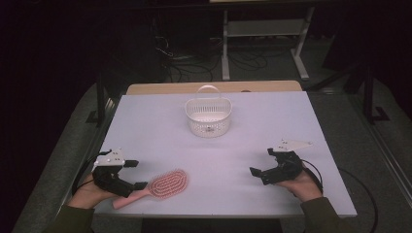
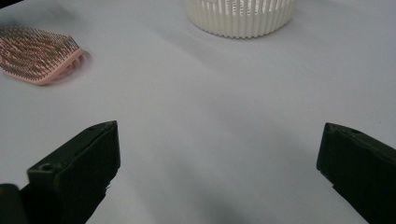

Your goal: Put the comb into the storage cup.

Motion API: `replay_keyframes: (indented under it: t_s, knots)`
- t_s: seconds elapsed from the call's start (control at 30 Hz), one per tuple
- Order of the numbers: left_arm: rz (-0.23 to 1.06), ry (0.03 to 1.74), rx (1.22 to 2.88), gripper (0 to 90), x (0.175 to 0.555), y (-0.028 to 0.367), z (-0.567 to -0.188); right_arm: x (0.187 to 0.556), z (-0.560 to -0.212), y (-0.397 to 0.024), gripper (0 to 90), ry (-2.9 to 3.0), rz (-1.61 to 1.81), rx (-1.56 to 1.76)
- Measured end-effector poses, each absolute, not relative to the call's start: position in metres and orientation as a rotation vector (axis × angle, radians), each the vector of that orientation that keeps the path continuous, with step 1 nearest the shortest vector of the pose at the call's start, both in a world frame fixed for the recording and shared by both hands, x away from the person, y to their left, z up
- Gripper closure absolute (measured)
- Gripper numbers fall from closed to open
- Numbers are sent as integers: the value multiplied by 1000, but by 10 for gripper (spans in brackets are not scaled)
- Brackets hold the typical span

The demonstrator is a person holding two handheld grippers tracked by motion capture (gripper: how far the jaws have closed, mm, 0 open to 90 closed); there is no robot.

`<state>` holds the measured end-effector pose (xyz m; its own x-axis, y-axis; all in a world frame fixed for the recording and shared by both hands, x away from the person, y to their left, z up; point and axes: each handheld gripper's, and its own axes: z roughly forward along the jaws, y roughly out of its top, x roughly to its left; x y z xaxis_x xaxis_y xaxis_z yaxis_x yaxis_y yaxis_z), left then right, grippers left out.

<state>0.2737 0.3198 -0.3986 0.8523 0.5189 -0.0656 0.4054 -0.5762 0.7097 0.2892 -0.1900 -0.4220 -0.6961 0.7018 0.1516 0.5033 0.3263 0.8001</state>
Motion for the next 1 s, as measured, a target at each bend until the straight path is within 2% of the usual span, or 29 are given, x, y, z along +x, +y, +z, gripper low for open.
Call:
replay_keyframes:
  t_s: [0.13,0.4,1.0]
  knots:
    - [180,662,2275,234,273,320,-398,289,-422,-190,0,2368,1307,1098]
    - [148,649,2319,336,272,319,-398,289,-422,-190,0,2367,1308,1097]
    - [127,634,2449,455,267,313,-404,289,-422,-190,0,2367,1310,1096]
